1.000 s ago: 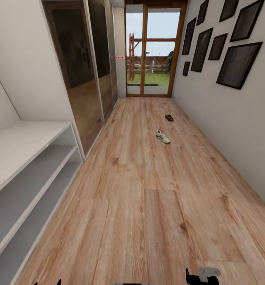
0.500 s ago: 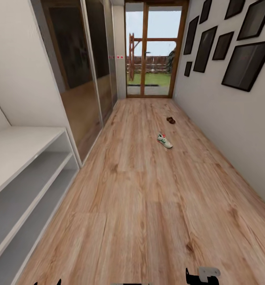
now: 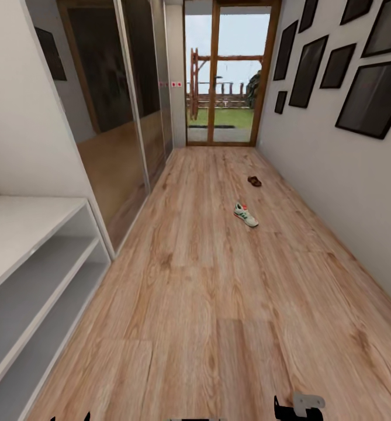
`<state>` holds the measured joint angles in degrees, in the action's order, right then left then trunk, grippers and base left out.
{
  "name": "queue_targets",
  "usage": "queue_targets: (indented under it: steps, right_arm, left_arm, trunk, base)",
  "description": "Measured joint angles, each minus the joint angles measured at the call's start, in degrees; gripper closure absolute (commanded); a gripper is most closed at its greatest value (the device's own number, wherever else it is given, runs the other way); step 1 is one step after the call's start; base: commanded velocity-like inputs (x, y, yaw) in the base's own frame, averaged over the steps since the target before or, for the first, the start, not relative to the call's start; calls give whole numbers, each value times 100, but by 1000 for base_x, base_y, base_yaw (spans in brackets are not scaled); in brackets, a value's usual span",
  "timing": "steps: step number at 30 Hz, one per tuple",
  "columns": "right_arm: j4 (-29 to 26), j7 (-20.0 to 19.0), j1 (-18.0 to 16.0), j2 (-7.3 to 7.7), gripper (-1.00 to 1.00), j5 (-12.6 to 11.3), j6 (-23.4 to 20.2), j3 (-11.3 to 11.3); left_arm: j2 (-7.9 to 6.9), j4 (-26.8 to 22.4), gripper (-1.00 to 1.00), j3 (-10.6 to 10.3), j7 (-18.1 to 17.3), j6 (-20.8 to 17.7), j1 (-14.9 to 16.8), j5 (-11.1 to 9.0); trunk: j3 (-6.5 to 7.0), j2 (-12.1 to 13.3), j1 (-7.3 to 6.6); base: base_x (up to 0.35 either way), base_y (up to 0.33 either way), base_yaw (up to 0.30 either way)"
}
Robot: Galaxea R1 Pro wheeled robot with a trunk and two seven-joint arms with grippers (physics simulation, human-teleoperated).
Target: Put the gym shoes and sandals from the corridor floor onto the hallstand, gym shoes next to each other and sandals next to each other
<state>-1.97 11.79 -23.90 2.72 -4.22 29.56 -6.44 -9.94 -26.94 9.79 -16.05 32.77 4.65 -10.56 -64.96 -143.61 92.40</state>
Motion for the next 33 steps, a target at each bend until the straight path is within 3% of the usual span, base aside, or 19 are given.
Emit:
queue_targets:
  steps: [33]
  right_arm:
    - [0,0,-1,0,-100,0,0,0]
  left_arm:
    - [0,0,-100,0,0,0,-3,0]
  trunk:
    - [0,0,0]
  base:
    - [337,0,0]
